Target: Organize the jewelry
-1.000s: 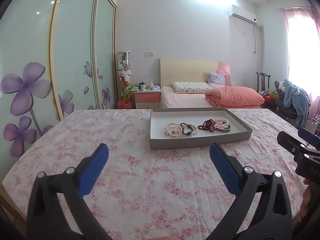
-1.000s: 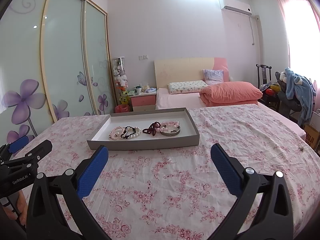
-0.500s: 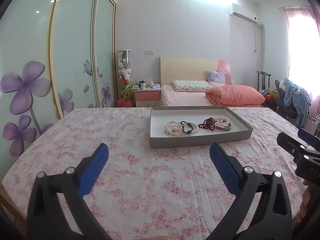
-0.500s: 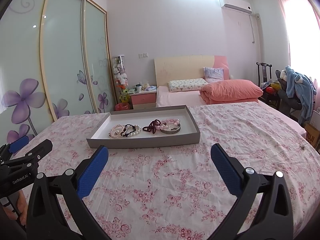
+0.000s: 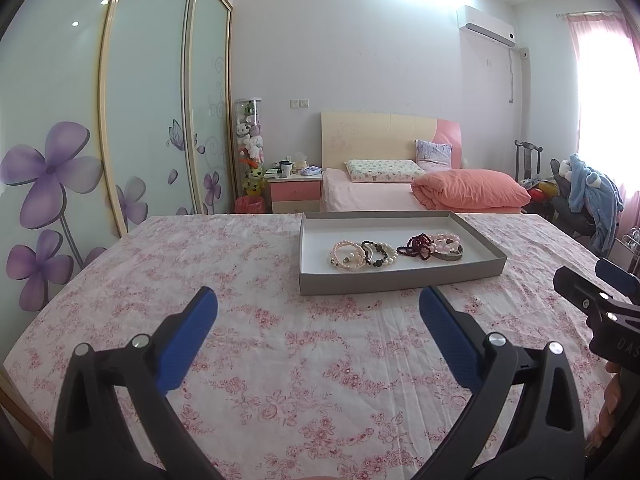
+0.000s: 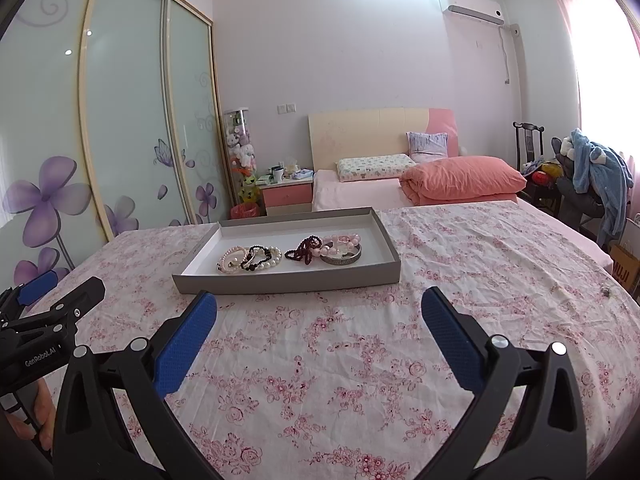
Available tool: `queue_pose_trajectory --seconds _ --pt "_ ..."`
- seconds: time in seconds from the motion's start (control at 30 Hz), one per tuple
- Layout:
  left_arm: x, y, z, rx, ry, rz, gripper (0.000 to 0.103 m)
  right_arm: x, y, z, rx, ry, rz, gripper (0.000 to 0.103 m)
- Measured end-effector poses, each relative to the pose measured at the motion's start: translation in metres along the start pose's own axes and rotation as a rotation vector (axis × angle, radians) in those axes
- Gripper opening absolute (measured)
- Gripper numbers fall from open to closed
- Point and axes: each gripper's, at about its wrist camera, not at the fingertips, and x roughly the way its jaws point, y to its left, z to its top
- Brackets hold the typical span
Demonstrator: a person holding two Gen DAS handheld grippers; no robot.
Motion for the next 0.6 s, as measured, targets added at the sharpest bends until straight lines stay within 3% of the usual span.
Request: queue_pose_trajectory --seconds 0.6 --pt "0.0006 0.0002 0.0007 -0.001 0.002 0.003 0.099 0.0004 0.0009 0.0009 0.001 0.002 0.001 0.101"
